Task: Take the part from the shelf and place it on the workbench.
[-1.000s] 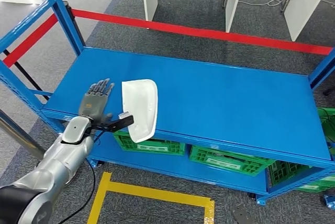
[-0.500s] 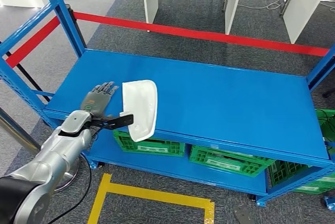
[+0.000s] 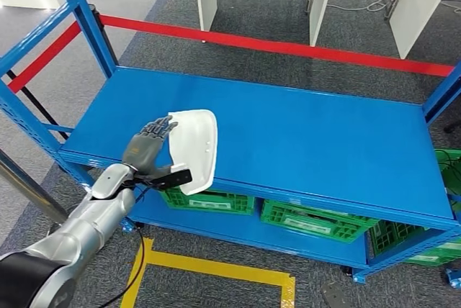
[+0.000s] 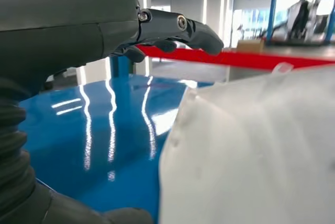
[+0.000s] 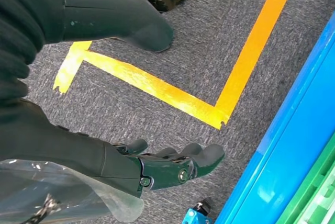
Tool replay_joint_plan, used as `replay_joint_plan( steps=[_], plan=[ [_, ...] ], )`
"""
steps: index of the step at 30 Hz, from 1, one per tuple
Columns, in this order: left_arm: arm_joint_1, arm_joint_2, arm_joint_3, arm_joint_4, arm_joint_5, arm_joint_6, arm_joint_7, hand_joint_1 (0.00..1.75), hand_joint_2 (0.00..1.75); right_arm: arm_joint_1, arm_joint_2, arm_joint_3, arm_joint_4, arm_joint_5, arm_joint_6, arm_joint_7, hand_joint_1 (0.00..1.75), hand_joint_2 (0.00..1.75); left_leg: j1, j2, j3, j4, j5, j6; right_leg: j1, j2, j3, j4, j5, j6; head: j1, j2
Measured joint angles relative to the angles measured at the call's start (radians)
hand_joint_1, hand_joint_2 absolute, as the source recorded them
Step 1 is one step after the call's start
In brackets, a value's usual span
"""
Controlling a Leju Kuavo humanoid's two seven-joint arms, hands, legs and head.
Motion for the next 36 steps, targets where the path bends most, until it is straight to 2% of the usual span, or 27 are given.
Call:
replay_joint_plan(
  steps=[3, 10, 18, 21, 26, 32, 36],
  plan=[
    [0.040, -0.019, 0.009, -0.032, 0.090, 0.079, -0.072, 0.00, 1.75, 0.002, 0.000, -0.001, 0.000, 0.001, -0.001, 0.001, 0.00, 1.75, 0.000, 0.000, -0.003, 0.000, 0.000, 0.000, 0.000, 0.000, -0.003, 0.000, 0.000, 0.000, 0.000, 0.000],
    [0.118, -0.076, 0.086, -0.184, 0.152, 0.096, -0.233, 0.00, 1.75, 0.005, 0.000, -0.001, 0.000, 0.010, -0.001, 0.002, 0.00, 1.75, 0.000, 0.000, -0.008, 0.001, 0.000, 0.000, 0.000, 0.000, -0.007, 0.000, 0.000, 0.000, 0.000, 0.000],
    [0.145, -0.117, 0.116, -0.266, 0.184, 0.097, -0.290, 0.00, 1.75, 0.005, 0.000, -0.003, 0.000, 0.015, -0.001, 0.003, 0.00, 1.75, 0.000, 0.000, -0.009, 0.001, 0.000, 0.000, 0.000, 0.000, -0.008, 0.000, 0.000, 0.000, 0.000, 0.000],
    [0.145, -0.122, 0.092, -0.268, 0.198, 0.087, -0.281, 0.00, 1.75, 0.005, 0.000, -0.003, 0.000, 0.016, -0.001, 0.004, 0.00, 1.75, 0.000, 0.000, -0.009, 0.001, 0.000, 0.000, 0.000, 0.000, -0.008, 0.000, 0.000, 0.000, 0.000, 0.000],
    [0.142, -0.110, -0.005, -0.267, 0.206, 0.009, -0.207, 0.00, 1.75, 0.004, 0.000, -0.004, 0.000, 0.016, 0.000, 0.004, 0.00, 1.75, 0.000, 0.000, -0.009, 0.001, 0.000, 0.000, 0.000, 0.000, -0.008, 0.000, 0.000, 0.000, 0.000, 0.000],
    [0.084, -0.055, -0.154, -0.212, 0.117, -0.085, -0.044, 0.00, 1.75, 0.000, 0.000, -0.005, 0.000, 0.016, 0.002, 0.002, 0.00, 1.75, 0.000, 0.000, -0.009, 0.001, 0.000, 0.000, 0.000, 0.000, -0.009, 0.000, 0.000, 0.000, 0.000, 0.000],
    [0.053, -0.031, -0.213, -0.177, 0.094, -0.095, -0.013, 0.00, 1.75, -0.003, 0.000, -0.005, 0.000, 0.016, 0.003, 0.002, 0.00, 1.75, 0.000, 0.000, -0.009, 0.001, 0.000, 0.000, 0.000, 0.000, -0.009, 0.000, 0.000, 0.000, 0.000, 0.000]
  ],
)
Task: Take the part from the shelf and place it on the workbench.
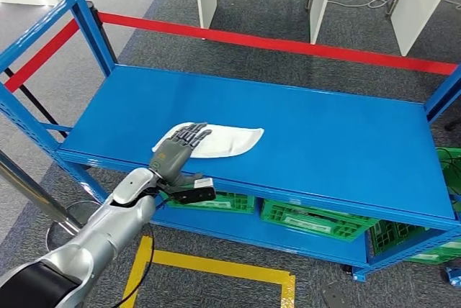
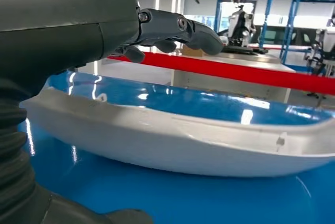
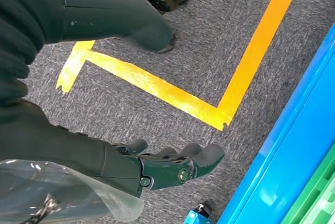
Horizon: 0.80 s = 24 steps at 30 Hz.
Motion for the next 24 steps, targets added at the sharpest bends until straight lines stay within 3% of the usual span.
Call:
replay_joint_plan(
  steps=[10, 19, 23, 24],
  plan=[
    [-0.095, 0.002, -0.053, 0.092, -0.027, 0.024, 0.153, 0.00, 1.75, -0.006, 0.000, 0.000, 0.000, 0.000, 0.003, 0.005, 0.00, 1.75, 0.000, 0.000, -0.001, 0.000, 0.000, 0.000, 0.000, 0.000, -0.001, 0.000, 0.000, 0.000, 0.000, 0.000],
    [-0.129, -0.015, -0.055, 0.128, -0.025, 0.016, 0.166, 0.03, 1.75, -0.006, 0.000, 0.000, 0.000, 0.000, 0.003, 0.006, 0.00, 1.75, 0.000, 0.000, -0.001, 0.000, 0.000, 0.000, 0.000, 0.000, -0.001, 0.000, 0.000, 0.000, 0.000, 0.000],
    [-0.129, -0.018, -0.055, 0.134, -0.023, 0.018, 0.168, 1.75, 1.75, -0.006, 0.000, 0.000, 0.000, 0.000, 0.003, 0.006, 0.00, 1.75, 0.000, 0.000, -0.001, 0.000, 0.000, 0.000, 0.000, 0.000, -0.002, 0.000, 0.000, 0.000, 0.000, 0.000],
    [-0.130, -0.019, -0.055, 0.136, -0.022, 0.022, 0.173, 1.75, 1.75, -0.006, 0.000, 0.000, 0.000, 0.000, 0.003, 0.006, 0.00, 1.75, 0.000, 0.000, -0.001, 0.000, 0.000, 0.000, 0.000, 0.000, -0.002, 0.000, 0.000, 0.000, 0.000, 0.000]
  ],
)
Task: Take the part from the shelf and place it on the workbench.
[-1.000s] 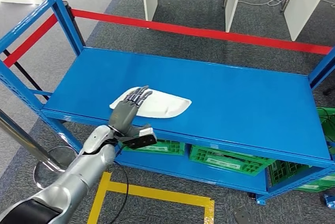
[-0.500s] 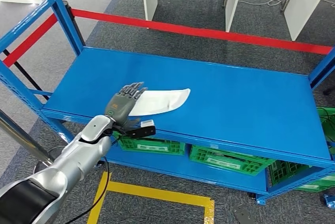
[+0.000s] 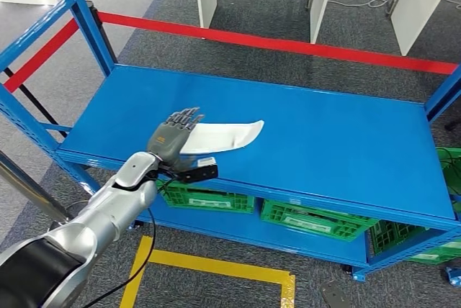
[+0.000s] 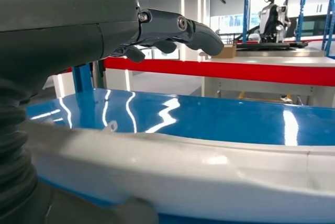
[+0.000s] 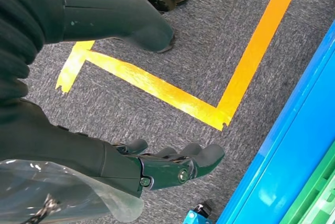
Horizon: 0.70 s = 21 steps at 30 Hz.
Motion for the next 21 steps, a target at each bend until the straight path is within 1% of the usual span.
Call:
replay_joint_plan(
  steps=[4, 7, 21],
  plan=[
    [-0.006, -0.005, 0.000, 0.006, -0.003, 0.010, 0.045, 1.75, 1.75, 0.001, 0.000, 0.000, 0.000, -0.002, 0.000, 0.000, 0.00, 1.75, 0.000, 0.000, 0.000, 0.000, 0.000, 0.000, 0.000, 0.000, 0.000, 0.000, 0.000, 0.000, 0.000, 0.000],
    [-0.011, -0.008, 0.000, 0.010, -0.015, 0.004, 0.062, 1.75, 1.75, 0.004, 0.000, 0.000, 0.000, -0.005, 0.000, 0.000, 0.00, 1.75, 0.000, 0.000, 0.000, 0.000, 0.000, 0.000, 0.000, 0.000, 0.000, 0.000, 0.000, 0.000, 0.000, 0.000],
    [-0.014, -0.012, -0.004, 0.025, -0.017, -0.042, 0.025, 1.75, 1.75, 0.009, 0.000, 0.000, 0.000, -0.015, 0.000, -0.006, 0.00, 1.75, 0.000, 0.000, -0.001, 0.000, 0.000, 0.000, 0.000, 0.000, -0.001, 0.000, 0.000, 0.000, 0.000, 0.000]
  ],
)
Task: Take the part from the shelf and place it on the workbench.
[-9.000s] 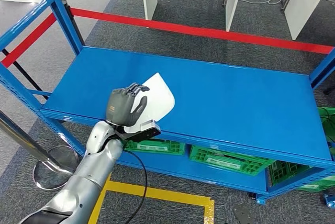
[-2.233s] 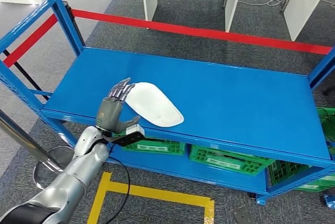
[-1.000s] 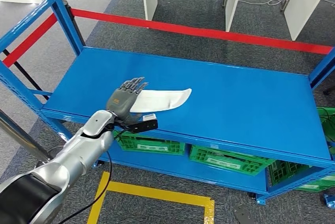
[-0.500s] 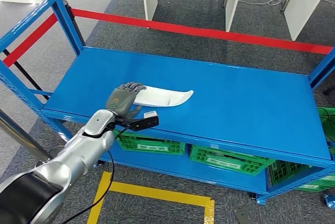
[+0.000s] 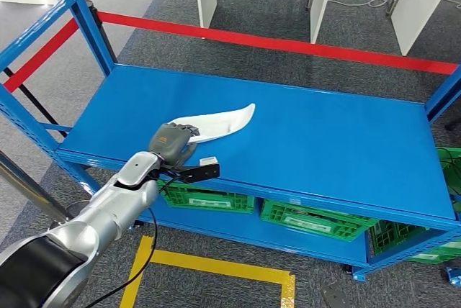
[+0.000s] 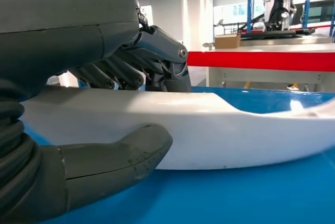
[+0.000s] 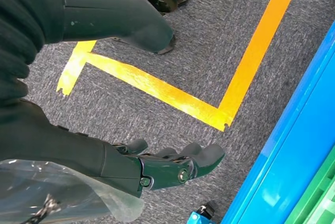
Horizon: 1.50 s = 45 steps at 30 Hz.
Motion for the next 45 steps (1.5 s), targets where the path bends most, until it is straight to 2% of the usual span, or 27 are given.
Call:
replay_joint_plan(
  steps=[9, 13, 17, 21, 24, 26, 28, 37, 45],
  plan=[
    [0.000, -0.002, 0.000, 0.001, 0.007, -0.025, -0.027, 1.75, 1.75, 0.000, 0.000, 0.000, 0.000, 0.000, 0.000, 0.000, 0.00, 1.75, 0.000, 0.000, 0.000, 0.000, 0.000, 0.000, 0.000, 0.000, 0.000, 0.000, 0.000, 0.000, 0.000, 0.000],
    [0.000, -0.001, 0.000, 0.001, 0.022, -0.035, -0.074, 1.75, 1.75, 0.000, 0.000, 0.000, 0.000, 0.000, 0.000, 0.000, 0.00, 1.75, 0.000, 0.000, 0.000, 0.000, 0.000, 0.000, 0.000, 0.000, 0.000, 0.000, 0.000, 0.000, 0.000, 0.000],
    [0.002, 0.003, 0.007, 0.000, 0.117, -0.044, -0.195, 1.75, 1.75, 0.000, 0.000, 0.000, 0.000, 0.001, 0.000, 0.000, 0.00, 1.75, 0.000, 0.000, 0.000, 0.000, 0.000, 0.000, 0.000, 0.000, 0.000, 0.000, 0.000, 0.000, 0.000, 0.000],
    [0.035, -0.018, 0.075, -0.038, 0.405, -0.058, -0.372, 1.75, 1.75, 0.000, 0.000, 0.000, 0.000, 0.000, 0.000, -0.001, 0.00, 1.75, 0.000, 0.000, 0.000, 0.000, 0.000, 0.000, 0.000, 0.000, 0.000, 0.000, 0.000, 0.000, 0.000, 0.000],
    [0.087, -0.057, 0.157, -0.138, 0.681, -0.098, -0.460, 1.75, 1.75, 0.001, 0.000, -0.001, 0.000, -0.002, -0.003, -0.004, 0.00, 1.75, 0.000, 0.000, -0.001, 0.000, 0.000, 0.000, 0.000, 0.000, 0.000, 0.000, 0.000, 0.000, 0.000, 0.000],
    [0.131, -0.076, 0.193, -0.244, 0.823, -0.106, -0.470, 1.75, 1.75, 0.003, 0.000, -0.002, 0.000, -0.003, -0.011, -0.009, 0.00, 1.75, 0.000, 0.001, -0.001, 0.000, 0.000, 0.000, 0.000, 0.001, -0.001, 0.000, 0.000, 0.000, 0.000, 0.000],
    [0.168, -0.084, 0.211, -0.343, 0.895, -0.090, -0.468, 1.75, 1.75, 0.005, 0.000, -0.003, 0.000, -0.003, -0.023, -0.016, 0.00, 1.75, 0.000, 0.001, -0.001, 0.000, 0.000, 0.000, 0.000, 0.001, -0.001, 0.000, 0.000, 0.000, 0.000, 0.000],
    [0.293, -0.085, 0.233, -0.683, 0.908, 0.107, -0.503, 1.75, 1.75, 0.006, 0.000, -0.008, 0.000, 0.009, -0.079, -0.023, 0.00, 1.75, 0.000, 0.001, -0.002, 0.000, 0.000, 0.000, 0.000, 0.000, -0.001, 0.000, 0.000, 0.000, 0.000, 0.000],
    [0.347, -0.075, 0.234, -0.811, 0.891, 0.139, -0.506, 1.75, 1.75, 0.006, 0.000, -0.008, 0.000, 0.015, -0.068, -0.032, 0.00, 1.75, 0.000, 0.001, -0.002, 0.000, 0.000, 0.000, 0.000, 0.000, -0.001, 0.000, 0.000, 0.000, 0.000, 0.000]
  ],
)
